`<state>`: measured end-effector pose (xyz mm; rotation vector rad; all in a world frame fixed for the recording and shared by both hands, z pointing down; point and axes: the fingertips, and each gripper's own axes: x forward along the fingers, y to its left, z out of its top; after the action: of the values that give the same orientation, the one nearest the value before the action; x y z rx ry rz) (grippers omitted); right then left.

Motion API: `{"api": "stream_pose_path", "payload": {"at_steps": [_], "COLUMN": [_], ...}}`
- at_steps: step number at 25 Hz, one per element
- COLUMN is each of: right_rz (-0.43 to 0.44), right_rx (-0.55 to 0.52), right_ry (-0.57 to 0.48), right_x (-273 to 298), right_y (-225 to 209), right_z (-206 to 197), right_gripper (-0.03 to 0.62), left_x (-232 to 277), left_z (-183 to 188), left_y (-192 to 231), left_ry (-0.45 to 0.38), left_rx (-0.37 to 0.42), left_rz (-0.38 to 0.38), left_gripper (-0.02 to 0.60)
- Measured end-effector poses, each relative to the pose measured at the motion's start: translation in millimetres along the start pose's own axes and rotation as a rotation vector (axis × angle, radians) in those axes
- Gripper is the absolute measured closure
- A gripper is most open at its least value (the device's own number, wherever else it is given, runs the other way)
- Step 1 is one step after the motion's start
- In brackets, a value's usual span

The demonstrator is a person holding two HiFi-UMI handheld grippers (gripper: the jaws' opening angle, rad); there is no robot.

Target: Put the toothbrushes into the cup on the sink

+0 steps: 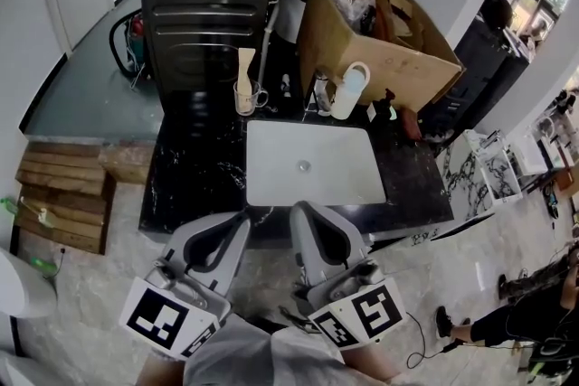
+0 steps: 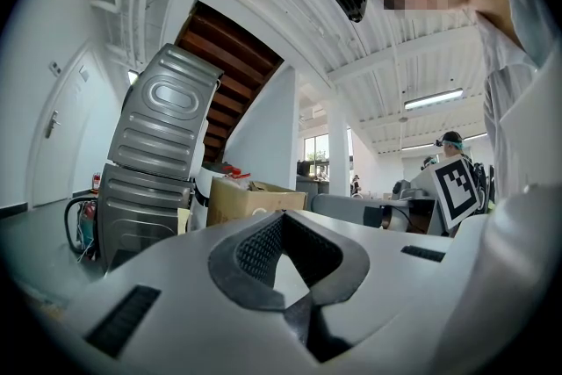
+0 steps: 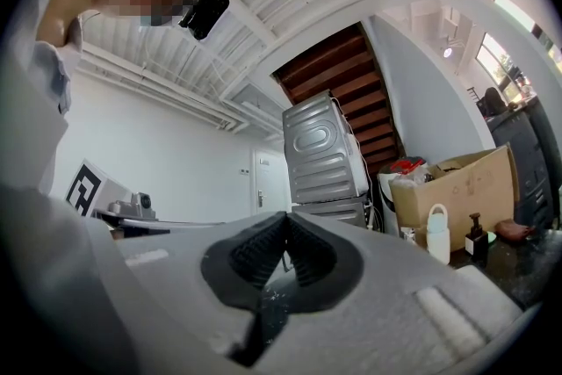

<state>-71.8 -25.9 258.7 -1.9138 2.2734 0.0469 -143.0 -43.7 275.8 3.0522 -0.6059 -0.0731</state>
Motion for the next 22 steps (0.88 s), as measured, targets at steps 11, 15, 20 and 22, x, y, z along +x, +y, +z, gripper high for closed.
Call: {"api": "stream_pose_path", "payload": {"at_steps": [11, 15, 20, 22], "right_rz": [0.010, 0.009, 0.011, 0.013], "right_rx": [0.013, 0.019, 0.018, 0.017], "right_ry": [0.010, 0.017, 0.023, 0.025], "right_x": [6.5, 8.0, 9.0, 9.4], "right_y": [1.2, -0.6, -0.3, -0.2], "right_z": [-3.2, -5.7, -6.4, -6.5], "right_gripper": [0.597, 0.597, 0.597, 0.597], "left_x": [2.8, 5.6, 6.9, 7.4], "left_z": [-2.1, -3.3, -3.9, -4.1], "left_y": [4.5, 6.0, 6.4, 6.2], "left_ry": [0.003, 0.005, 0.007, 0.008], "left_rx": [-0.009, -0.010, -0.014, -0.014], "left_rz": [-0.004, -0.007, -0.011, -0.012], "left_gripper": [0.577, 0.577, 0.577, 0.577]}}
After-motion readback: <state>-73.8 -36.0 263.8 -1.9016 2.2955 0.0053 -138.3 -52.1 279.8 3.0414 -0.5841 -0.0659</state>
